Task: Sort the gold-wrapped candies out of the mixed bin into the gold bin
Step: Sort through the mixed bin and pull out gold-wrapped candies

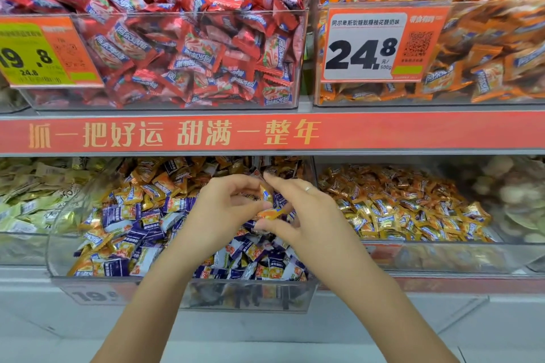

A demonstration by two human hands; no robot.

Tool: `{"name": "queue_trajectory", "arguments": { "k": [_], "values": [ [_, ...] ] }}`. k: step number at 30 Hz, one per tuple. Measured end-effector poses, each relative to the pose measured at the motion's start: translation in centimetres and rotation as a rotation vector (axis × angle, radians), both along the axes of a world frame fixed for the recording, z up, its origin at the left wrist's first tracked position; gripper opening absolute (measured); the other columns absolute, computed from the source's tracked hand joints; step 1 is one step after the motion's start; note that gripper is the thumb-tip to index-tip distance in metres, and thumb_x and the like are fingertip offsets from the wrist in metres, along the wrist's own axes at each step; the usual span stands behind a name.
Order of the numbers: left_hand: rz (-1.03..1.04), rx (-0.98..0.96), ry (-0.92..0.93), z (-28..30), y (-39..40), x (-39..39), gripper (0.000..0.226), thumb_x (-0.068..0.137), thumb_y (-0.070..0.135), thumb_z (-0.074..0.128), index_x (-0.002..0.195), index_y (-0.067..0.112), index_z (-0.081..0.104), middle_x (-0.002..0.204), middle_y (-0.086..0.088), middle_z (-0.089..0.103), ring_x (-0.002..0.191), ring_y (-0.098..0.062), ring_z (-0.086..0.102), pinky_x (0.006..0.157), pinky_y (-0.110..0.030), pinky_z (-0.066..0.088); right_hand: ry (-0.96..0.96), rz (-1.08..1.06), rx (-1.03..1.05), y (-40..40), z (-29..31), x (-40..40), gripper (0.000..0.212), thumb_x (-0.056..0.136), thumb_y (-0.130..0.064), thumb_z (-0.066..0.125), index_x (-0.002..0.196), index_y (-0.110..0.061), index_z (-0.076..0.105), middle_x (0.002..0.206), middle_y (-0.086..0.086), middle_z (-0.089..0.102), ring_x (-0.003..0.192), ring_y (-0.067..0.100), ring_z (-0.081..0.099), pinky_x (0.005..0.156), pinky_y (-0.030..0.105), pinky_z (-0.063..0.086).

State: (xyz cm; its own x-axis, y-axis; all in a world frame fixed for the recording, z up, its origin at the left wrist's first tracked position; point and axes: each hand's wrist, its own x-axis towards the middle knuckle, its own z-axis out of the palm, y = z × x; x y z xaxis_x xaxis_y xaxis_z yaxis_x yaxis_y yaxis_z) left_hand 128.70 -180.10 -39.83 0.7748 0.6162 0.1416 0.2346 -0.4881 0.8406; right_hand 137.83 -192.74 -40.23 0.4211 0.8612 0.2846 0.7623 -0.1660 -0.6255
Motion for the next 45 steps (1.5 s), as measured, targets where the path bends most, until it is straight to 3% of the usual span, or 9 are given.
{"name": "queue_trajectory", "arguments": {
  "k": [5, 9, 17, 22, 26, 30, 34, 37, 45],
  "values": [
    [-0.108, -0.195, -0.009, 0.0, 0.1, -0.3, 0.028, 0.082, 0.007, 0.069, 0.108, 0.02, 0.07, 0.099, 0.005, 0.073, 0.094, -0.003, 0.067, 0.083, -0.017, 0.053, 0.134, -0.076, 0.066, 0.3, 0.2, 0.5, 0.051, 0.084, -0.033, 0.069, 0.133, -0.031, 0.054, 0.104, -0.02, 0.056, 0.071, -0.012, 0.052, 0.07, 0.001, 0.041],
    [-0.187, -0.358, -0.054, 0.1, -0.3, -0.2, 0.032, 0.088, -0.003, 0.059, 0.099, 0.026, 0.068, 0.094, 0.007, 0.074, 0.093, -0.006, 0.069, 0.075, -0.013, 0.052, 0.08, -0.11, 0.052, 0.4, 0.3, 0.0, 0.049, 0.09, -0.033, 0.061, 0.138, -0.032, 0.048, 0.121, -0.006, 0.065, 0.086, 0.005, 0.062, 0.085, 0.017, 0.047],
    [-0.201, -0.494, -0.007, -1.0, 0.6, 0.2, 0.043, 0.092, -0.008, 0.049, 0.126, 0.016, 0.055, 0.11, -0.007, 0.071, 0.107, -0.016, 0.064, 0.094, -0.031, 0.051, -0.126, -0.174, 0.094, 0.9, -0.8, -0.9, 0.045, 0.095, -0.016, 0.057, 0.137, -0.03, 0.05, 0.097, 0.002, 0.065, 0.096, 0.018, 0.056, 0.072, 0.026, 0.044],
    [-0.071, -0.359, 0.07, -1.3, 1.1, 0.1, 0.031, 0.084, -0.002, 0.065, 0.11, 0.016, 0.061, 0.084, -0.002, 0.075, 0.08, -0.009, 0.07, 0.078, -0.025, 0.053, -0.013, -0.174, 0.136, 0.7, -1.3, -0.5, 0.006, 0.091, -0.022, 0.063, 0.095, -0.026, 0.06, 0.079, -0.005, 0.059, 0.063, 0.007, 0.051, 0.055, 0.019, 0.039],
    [0.014, -0.207, 0.124, -1.7, 2.3, -0.3, 0.019, 0.085, -0.001, 0.063, 0.092, 0.016, 0.069, 0.081, 0.0, 0.074, 0.081, -0.013, 0.069, 0.068, -0.021, 0.055, 0.162, -0.232, 0.307, -0.9, -0.2, -0.1, 0.017, 0.084, -0.019, 0.071, 0.076, -0.028, 0.059, 0.075, -0.012, 0.066, 0.064, 0.01, 0.06, 0.056, 0.026, 0.049],
    [0.108, 0.177, 0.194, -2.4, 3.6, 0.1, 0.024, 0.087, 0.005, 0.059, 0.082, 0.027, 0.067, 0.088, 0.009, 0.068, 0.08, -0.005, 0.064, 0.064, -0.013, 0.051, 0.157, -0.444, 0.448, -3.9, 0.6, 2.3, 0.019, 0.08, -0.013, 0.074, 0.074, -0.027, 0.061, 0.072, -0.015, 0.067, 0.064, 0.001, 0.063, 0.058, 0.018, 0.048],
    [0.033, 0.414, 0.179, -2.4, 4.1, 2.0, 0.02, 0.085, 0.011, 0.063, 0.1, 0.023, 0.068, 0.092, 0.005, 0.068, 0.06, -0.002, 0.056, 0.059, -0.017, 0.049, -0.038, -0.573, 0.071, -5.3, -1.6, 5.6, 0.01, 0.085, -0.024, 0.068, 0.096, -0.023, 0.066, 0.097, -0.004, 0.069, 0.088, 0.009, 0.062, 0.075, 0.022, 0.047],
    [-0.065, 0.455, 0.242, -2.7, 4.4, 3.9, 0.048, 0.081, 0.021, 0.073, 0.125, 0.022, 0.056, 0.112, 0.0, 0.064, 0.085, -0.005, 0.059, 0.081, -0.03, 0.053, -0.07, -0.591, -0.012, -5.3, -2.1, 6.4, 0.029, 0.087, -0.027, 0.065, 0.115, -0.019, 0.062, 0.125, 0.008, 0.06, 0.121, 0.03, 0.05, 0.1, 0.044, 0.042],
    [-0.248, 0.539, 0.517, -2.1, 5.2, 11.3, 0.092, 0.074, 0.059, 0.07, 0.147, 0.025, 0.026, 0.151, -0.003, 0.034, 0.135, -0.026, 0.037, 0.105, -0.031, 0.033, -0.026, -0.493, 0.015, -4.3, -2.0, 6.5, 0.035, 0.091, -0.025, 0.062, 0.124, -0.017, 0.055, 0.124, 0.003, 0.058, 0.105, 0.018, 0.052, 0.081, 0.02, 0.03]
  ]
}}
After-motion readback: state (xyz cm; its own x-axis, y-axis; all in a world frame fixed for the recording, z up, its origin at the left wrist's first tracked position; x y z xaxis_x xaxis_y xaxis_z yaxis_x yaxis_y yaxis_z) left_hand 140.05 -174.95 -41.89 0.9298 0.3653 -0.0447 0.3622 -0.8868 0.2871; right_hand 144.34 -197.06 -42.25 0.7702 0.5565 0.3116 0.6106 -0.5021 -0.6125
